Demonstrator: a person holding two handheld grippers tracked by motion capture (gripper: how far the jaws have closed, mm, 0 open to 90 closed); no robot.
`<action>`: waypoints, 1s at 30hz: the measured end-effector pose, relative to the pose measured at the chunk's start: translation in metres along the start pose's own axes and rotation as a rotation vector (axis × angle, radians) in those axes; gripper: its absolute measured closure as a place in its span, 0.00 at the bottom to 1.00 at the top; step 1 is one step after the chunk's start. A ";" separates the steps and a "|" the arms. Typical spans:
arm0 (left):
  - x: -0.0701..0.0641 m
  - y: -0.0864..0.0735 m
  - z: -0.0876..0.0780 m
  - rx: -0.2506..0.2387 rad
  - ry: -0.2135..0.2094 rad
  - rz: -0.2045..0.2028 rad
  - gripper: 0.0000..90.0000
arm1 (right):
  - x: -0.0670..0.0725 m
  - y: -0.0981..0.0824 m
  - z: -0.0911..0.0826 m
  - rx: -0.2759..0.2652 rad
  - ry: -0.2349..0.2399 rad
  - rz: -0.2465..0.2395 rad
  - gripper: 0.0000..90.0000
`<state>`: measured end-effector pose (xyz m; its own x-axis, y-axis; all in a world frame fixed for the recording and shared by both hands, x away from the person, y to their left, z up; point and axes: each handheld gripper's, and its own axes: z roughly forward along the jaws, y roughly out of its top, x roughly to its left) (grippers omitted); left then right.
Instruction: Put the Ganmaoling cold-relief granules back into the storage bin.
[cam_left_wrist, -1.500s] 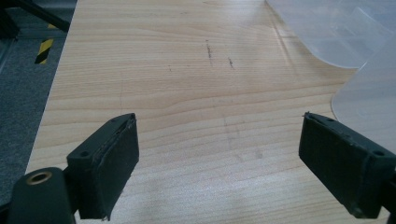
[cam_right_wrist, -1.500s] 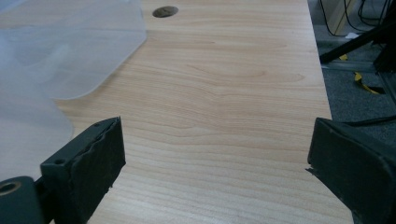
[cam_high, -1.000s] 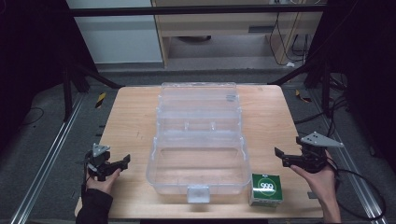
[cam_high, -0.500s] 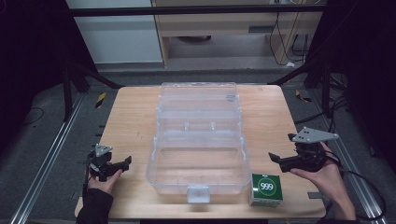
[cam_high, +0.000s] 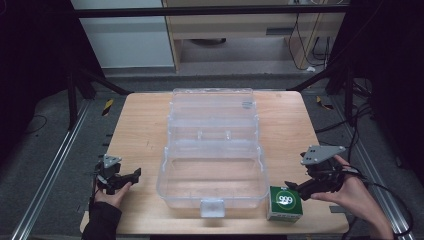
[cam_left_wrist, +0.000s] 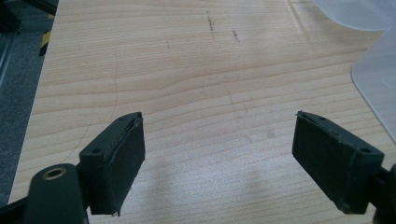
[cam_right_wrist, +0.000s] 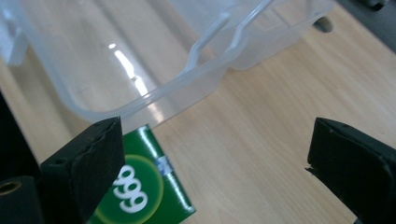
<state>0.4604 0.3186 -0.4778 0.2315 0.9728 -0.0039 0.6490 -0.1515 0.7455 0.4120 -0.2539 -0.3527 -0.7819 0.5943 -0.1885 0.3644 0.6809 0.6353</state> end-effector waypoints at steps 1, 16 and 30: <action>0.000 0.000 0.000 0.001 -0.001 0.002 0.18 | 0.000 0.000 0.000 0.000 0.000 0.000 0.05; 0.000 0.000 0.000 0.006 0.006 0.012 0.18 | 0.024 -0.006 0.024 0.202 0.125 -0.150 0.03; 0.000 0.000 0.000 0.008 0.007 0.017 0.18 | 0.037 -0.008 0.046 0.321 0.214 -0.259 0.02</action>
<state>0.4607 0.3182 -0.4781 0.2376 0.9713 0.0134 0.6505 -0.1693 0.7404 0.4029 -0.2176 -0.3992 -0.9424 0.3080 -0.1303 0.2546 0.9134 0.3176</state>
